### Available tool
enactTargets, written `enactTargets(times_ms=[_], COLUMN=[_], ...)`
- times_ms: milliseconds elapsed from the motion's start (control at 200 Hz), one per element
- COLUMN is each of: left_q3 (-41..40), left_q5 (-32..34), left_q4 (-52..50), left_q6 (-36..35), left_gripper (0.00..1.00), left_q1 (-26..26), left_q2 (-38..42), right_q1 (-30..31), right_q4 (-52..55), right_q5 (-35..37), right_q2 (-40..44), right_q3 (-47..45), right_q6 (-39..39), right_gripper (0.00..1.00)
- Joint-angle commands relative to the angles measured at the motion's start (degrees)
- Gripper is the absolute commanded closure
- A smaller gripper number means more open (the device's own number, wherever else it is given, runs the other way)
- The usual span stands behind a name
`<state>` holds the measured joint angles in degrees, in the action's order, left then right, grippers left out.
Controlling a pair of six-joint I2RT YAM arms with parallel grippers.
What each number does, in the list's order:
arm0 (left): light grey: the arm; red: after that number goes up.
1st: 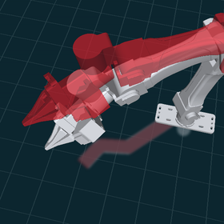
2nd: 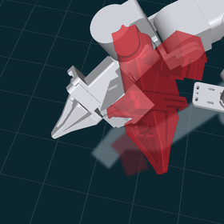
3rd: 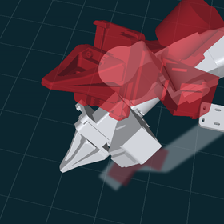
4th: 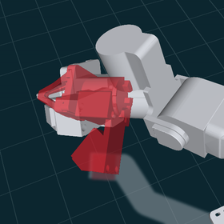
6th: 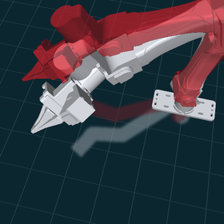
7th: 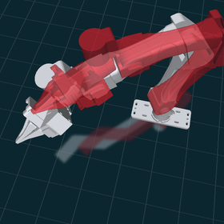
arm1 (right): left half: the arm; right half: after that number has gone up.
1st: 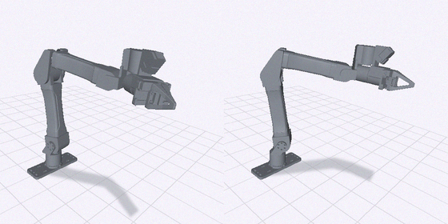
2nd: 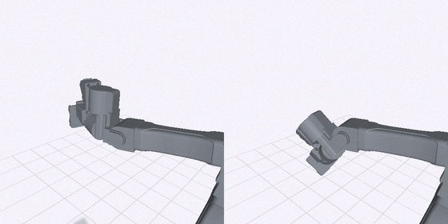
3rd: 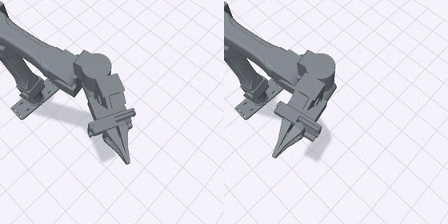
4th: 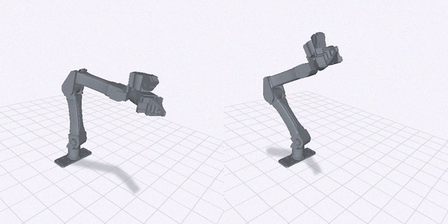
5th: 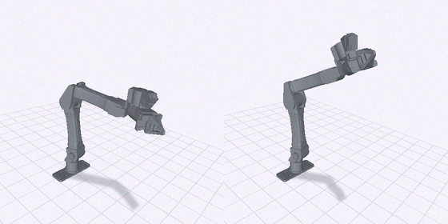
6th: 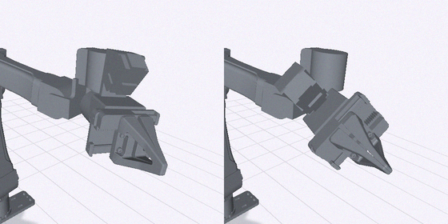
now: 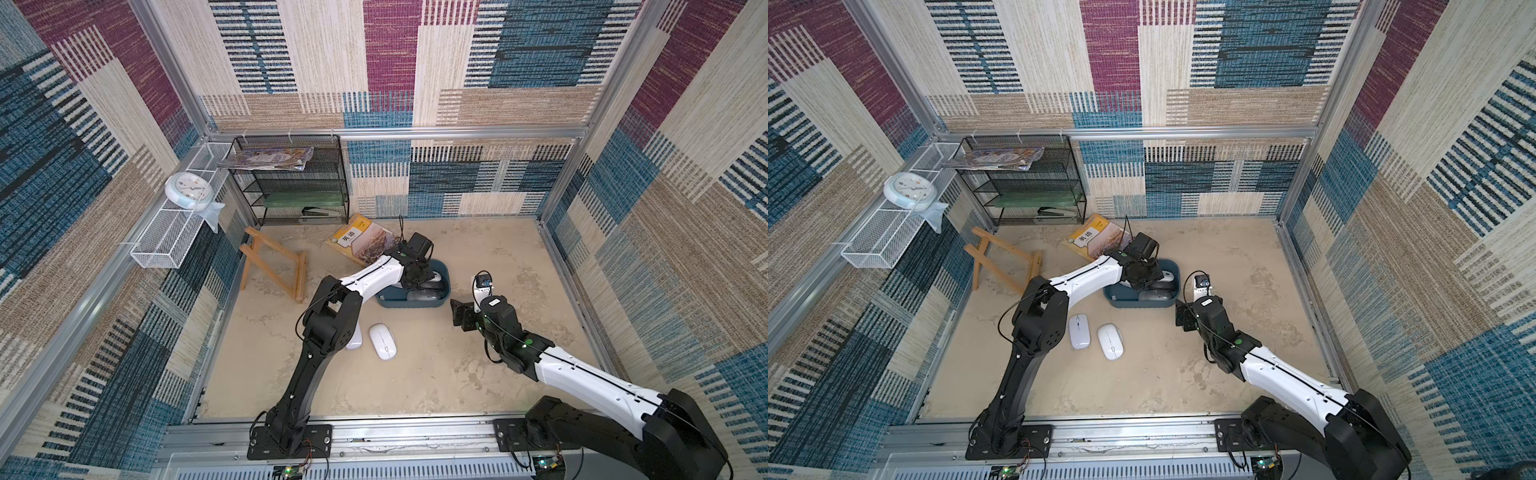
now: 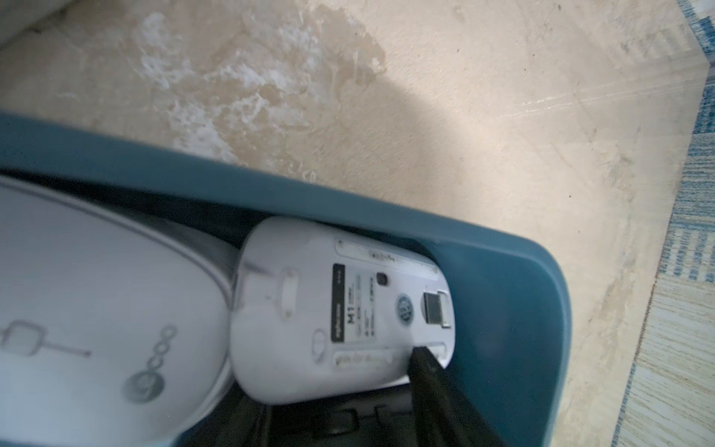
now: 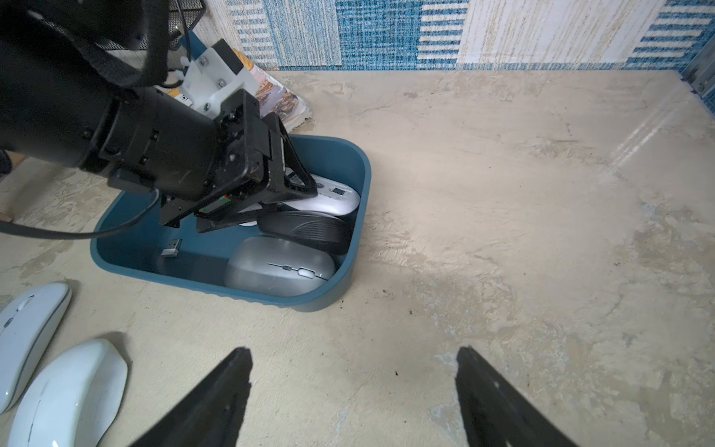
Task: Take out the mouse from the storage box
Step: Pick up the mouse from the storage box.
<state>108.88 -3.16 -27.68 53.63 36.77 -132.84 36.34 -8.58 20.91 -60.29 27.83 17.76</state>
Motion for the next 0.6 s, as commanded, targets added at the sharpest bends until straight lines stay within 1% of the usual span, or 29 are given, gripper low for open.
enactTargets(times_ms=[0, 140, 270, 401, 596], left_q3=[-1.92, -3.75, -8.09, -11.41, -15.22], left_q5=[0.97, -0.21, -2.29, -4.86, -3.79], left_q4=[5.66, 9.10, 16.86, 24.07, 28.87], left_q6=[-1.77, -2.24, -0.90, 0.44, 1.71], left_gripper=[0.38, 0.38, 0.35, 0.35, 0.34], left_q1=[0.22, 0.35, 0.32, 0.32, 0.14], left_q2=[1.03, 1.58, 2.75, 3.61, 5.50], right_q1=[0.05, -0.04, 0.05, 0.05, 0.06], right_q4=[-1.88, -2.05, -2.25, -2.38, -2.42], right_q5=[-0.25, -0.34, -0.80, -0.96, -1.37], right_q2=[0.00, -0.09, -0.57, -0.96, -1.22], right_q3=[-0.06, -0.17, -0.16, -0.07, -0.06], right_q6=[0.35, 0.35, 0.30, 0.27, 0.26], right_gripper=[0.14, 0.14, 0.14, 0.14, 0.13])
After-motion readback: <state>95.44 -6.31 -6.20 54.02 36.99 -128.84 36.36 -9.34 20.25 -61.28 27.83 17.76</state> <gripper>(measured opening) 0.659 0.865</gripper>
